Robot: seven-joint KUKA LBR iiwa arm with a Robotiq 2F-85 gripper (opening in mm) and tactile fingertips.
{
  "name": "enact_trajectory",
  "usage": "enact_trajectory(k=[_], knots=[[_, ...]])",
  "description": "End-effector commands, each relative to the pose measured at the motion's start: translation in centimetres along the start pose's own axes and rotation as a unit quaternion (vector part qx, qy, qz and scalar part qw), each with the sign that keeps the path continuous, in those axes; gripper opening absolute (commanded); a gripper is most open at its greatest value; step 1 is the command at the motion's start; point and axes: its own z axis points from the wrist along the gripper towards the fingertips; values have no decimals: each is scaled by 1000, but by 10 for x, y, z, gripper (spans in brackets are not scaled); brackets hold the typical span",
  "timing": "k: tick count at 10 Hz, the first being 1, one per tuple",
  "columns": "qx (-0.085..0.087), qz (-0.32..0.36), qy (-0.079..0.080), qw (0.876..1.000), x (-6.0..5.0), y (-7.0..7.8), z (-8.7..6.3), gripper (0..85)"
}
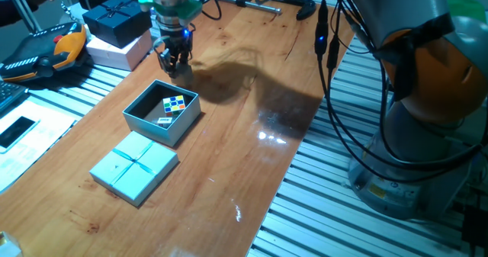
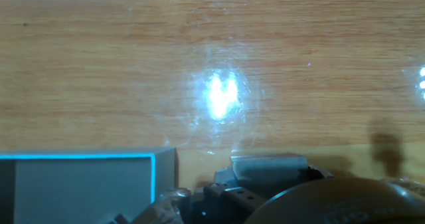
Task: Take everything out of the gift box
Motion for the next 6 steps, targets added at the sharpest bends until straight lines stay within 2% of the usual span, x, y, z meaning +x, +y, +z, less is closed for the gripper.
enact_trajectory(k=[1, 3, 4, 6], knots=[[0, -1, 0, 1000, 0, 0, 2, 10], [2, -4, 0, 1000, 0, 0, 7, 10], [5, -7, 0, 1000, 0, 0, 7, 67], [6, -2, -3, 1000, 0, 0, 9, 320]])
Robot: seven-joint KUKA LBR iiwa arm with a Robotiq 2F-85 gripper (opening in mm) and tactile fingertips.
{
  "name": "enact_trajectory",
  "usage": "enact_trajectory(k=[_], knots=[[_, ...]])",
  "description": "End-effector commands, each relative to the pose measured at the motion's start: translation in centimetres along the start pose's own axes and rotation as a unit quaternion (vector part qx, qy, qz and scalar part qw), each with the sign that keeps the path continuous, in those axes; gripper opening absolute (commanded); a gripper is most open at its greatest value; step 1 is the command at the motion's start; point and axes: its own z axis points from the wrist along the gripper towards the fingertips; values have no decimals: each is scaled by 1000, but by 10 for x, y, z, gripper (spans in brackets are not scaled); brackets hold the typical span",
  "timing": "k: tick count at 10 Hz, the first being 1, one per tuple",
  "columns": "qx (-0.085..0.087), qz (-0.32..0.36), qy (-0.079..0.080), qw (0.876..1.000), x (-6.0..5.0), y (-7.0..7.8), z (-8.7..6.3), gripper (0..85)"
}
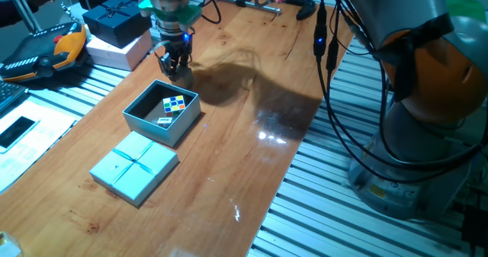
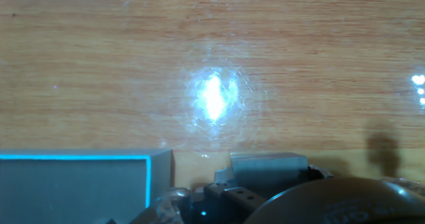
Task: Take everything out of the gift box
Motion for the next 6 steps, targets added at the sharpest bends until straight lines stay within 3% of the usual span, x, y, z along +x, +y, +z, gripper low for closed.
enact_trajectory(k=[1, 4, 6], knots=[[-1, 2, -2, 1000, 0, 0, 1, 407], [-2, 4, -7, 1000, 0, 0, 3, 600], [-2, 2, -7, 1000, 0, 0, 3, 590]])
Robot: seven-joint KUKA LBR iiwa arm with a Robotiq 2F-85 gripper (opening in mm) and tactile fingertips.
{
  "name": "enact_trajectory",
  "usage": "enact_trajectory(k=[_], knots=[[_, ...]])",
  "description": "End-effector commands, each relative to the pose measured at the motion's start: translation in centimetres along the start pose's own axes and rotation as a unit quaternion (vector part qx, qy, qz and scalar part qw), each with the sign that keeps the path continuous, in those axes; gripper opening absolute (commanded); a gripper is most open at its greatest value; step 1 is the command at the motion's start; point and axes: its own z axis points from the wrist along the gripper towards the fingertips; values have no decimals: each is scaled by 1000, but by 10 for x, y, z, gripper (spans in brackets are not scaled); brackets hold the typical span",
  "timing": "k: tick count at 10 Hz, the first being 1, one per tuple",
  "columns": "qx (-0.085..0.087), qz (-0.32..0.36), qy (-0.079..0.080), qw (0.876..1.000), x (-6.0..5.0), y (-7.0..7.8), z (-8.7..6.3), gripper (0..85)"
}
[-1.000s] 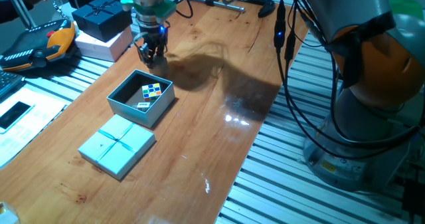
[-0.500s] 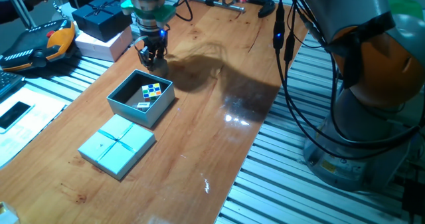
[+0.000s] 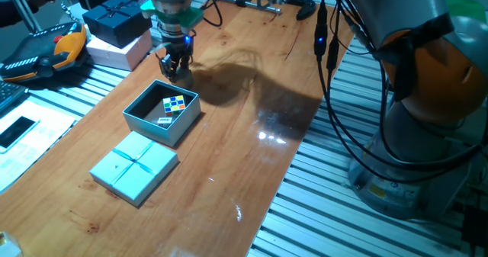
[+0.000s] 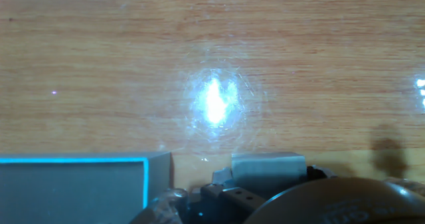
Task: Take everything out of the gift box
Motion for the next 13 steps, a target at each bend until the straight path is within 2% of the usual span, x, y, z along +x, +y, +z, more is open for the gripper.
enact_trajectory(k=[1, 2, 3, 6, 9, 11, 13], knots=[[0, -1, 2, 1000, 0, 0, -2, 590], [-1, -2, 8, 1000, -2, -3, -9, 587], [-1, 5, 16, 1000, -3, -5, -24, 583], [3, 35, 28, 999, 0, 2, -56, 580], [22, 79, 37, 996, 13, 25, -86, 553], [36, 119, 33, 992, 26, 42, -96, 540], [46, 166, 29, 985, 34, 59, -100, 550]])
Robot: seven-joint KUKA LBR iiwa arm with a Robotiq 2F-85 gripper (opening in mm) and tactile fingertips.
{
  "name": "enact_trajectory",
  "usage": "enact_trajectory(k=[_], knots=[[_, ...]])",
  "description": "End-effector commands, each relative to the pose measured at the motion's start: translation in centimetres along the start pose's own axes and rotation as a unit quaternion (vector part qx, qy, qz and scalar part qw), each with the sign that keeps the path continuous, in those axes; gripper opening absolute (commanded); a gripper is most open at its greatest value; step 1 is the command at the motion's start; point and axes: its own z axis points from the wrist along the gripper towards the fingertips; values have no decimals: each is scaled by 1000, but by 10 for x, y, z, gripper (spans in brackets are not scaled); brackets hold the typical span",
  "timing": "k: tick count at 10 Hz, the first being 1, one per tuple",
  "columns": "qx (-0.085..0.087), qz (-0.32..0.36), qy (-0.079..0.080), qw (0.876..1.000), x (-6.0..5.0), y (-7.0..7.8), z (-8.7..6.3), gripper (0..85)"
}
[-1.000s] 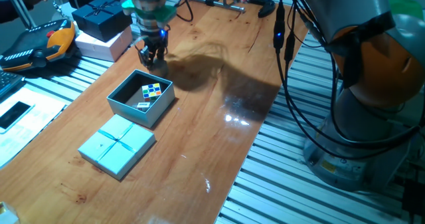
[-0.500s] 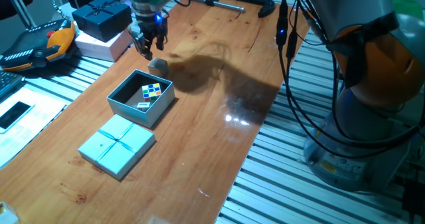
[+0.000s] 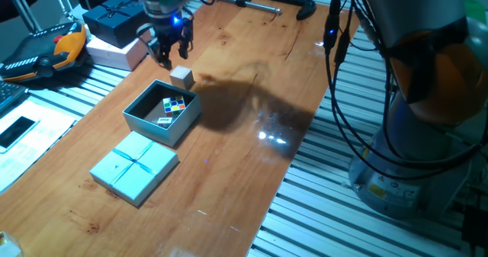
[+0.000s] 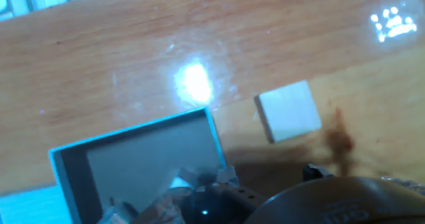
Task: Take everything out of the gift box
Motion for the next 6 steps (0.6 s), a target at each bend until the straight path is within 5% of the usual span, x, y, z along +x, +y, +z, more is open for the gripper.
enact_trajectory(k=[1, 6], knots=[[6, 44, -2, 999, 5, 9, 0, 567], [15, 138, 0, 990, 26, 40, 5, 640]])
